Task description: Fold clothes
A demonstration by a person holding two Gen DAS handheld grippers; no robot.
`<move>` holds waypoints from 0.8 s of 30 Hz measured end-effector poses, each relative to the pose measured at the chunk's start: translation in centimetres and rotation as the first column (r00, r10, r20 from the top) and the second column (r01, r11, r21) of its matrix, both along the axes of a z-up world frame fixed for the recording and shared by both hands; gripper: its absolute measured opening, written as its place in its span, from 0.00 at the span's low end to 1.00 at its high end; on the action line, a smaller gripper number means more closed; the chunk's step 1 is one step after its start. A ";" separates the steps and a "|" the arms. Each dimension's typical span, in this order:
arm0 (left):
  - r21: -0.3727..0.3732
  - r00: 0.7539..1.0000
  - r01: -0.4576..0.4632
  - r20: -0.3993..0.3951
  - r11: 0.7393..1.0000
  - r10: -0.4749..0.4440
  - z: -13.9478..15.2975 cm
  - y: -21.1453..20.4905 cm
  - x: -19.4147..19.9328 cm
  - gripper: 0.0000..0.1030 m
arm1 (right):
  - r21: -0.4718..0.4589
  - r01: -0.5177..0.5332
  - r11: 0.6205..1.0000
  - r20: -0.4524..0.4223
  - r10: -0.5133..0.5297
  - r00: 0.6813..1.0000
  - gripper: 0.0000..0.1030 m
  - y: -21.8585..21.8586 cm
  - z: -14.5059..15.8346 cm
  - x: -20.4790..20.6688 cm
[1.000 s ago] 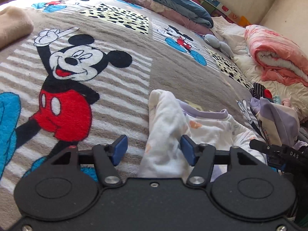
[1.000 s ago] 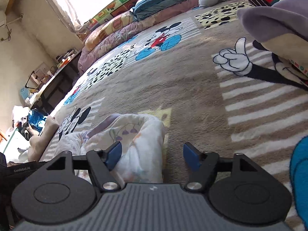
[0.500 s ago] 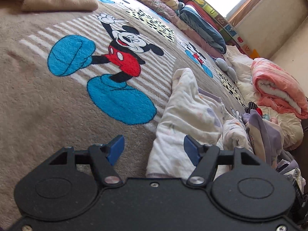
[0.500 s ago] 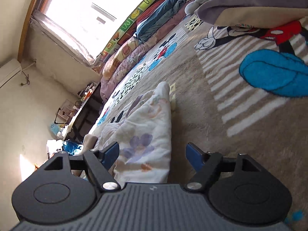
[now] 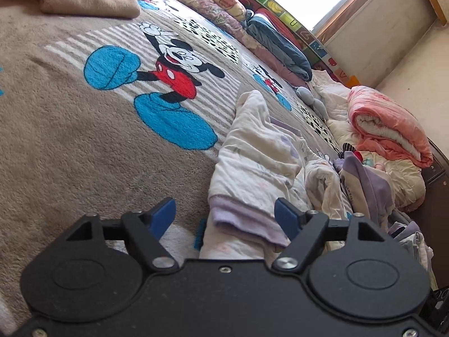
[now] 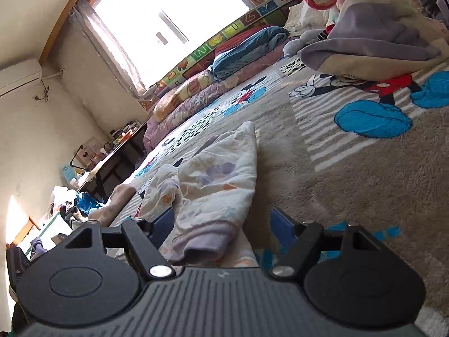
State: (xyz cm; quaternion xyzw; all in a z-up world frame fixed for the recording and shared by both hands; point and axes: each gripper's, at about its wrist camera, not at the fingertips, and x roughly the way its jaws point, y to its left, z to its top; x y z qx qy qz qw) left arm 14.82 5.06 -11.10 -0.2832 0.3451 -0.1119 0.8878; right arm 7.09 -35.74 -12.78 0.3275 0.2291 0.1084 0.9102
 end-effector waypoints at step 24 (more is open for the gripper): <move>-0.044 0.976 -0.193 0.096 0.980 0.196 0.3 5.5 3.0 0.04 | -0.044 -0.029 0.999 0.040 0.031 0.999 0.84 2.5 -4.2 1.3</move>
